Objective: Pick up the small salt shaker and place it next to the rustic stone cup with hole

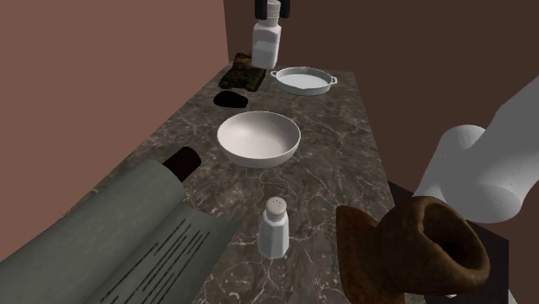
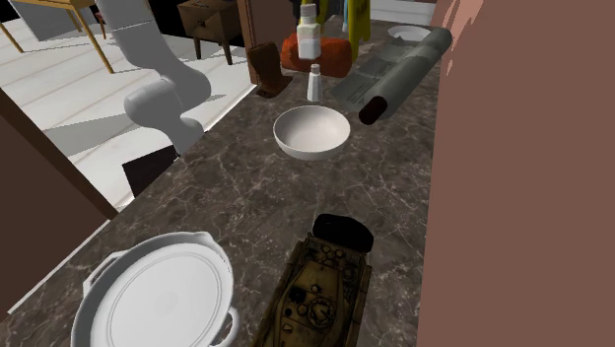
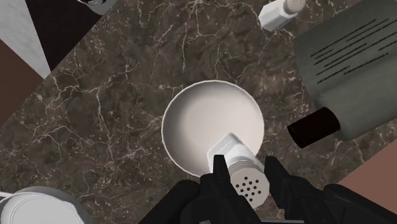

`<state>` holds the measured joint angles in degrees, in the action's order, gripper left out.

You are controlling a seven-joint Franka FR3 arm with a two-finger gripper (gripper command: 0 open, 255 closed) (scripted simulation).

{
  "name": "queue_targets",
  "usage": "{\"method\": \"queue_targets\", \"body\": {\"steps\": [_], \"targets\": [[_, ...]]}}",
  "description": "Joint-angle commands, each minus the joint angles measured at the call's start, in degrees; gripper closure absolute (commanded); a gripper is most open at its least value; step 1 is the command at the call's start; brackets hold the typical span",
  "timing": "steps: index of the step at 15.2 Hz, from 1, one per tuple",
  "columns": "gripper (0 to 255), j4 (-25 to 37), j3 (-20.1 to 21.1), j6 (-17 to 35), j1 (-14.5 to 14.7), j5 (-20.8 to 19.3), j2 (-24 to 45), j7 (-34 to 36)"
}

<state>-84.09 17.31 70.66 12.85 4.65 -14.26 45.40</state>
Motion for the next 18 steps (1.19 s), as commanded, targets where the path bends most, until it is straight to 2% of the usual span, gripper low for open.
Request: {"method": "queue_targets", "body": {"steps": [1,7,18], "targets": [[255,-1.2,1.6,0.0,0.9,0.8,-1.3,2.7],[255,-2.6,6.3,-0.3,3.3,3.1,-3.9,10.3],[255,-16.7,5.6,8.6,3.9,4.6,-9.3,8.5]]}}
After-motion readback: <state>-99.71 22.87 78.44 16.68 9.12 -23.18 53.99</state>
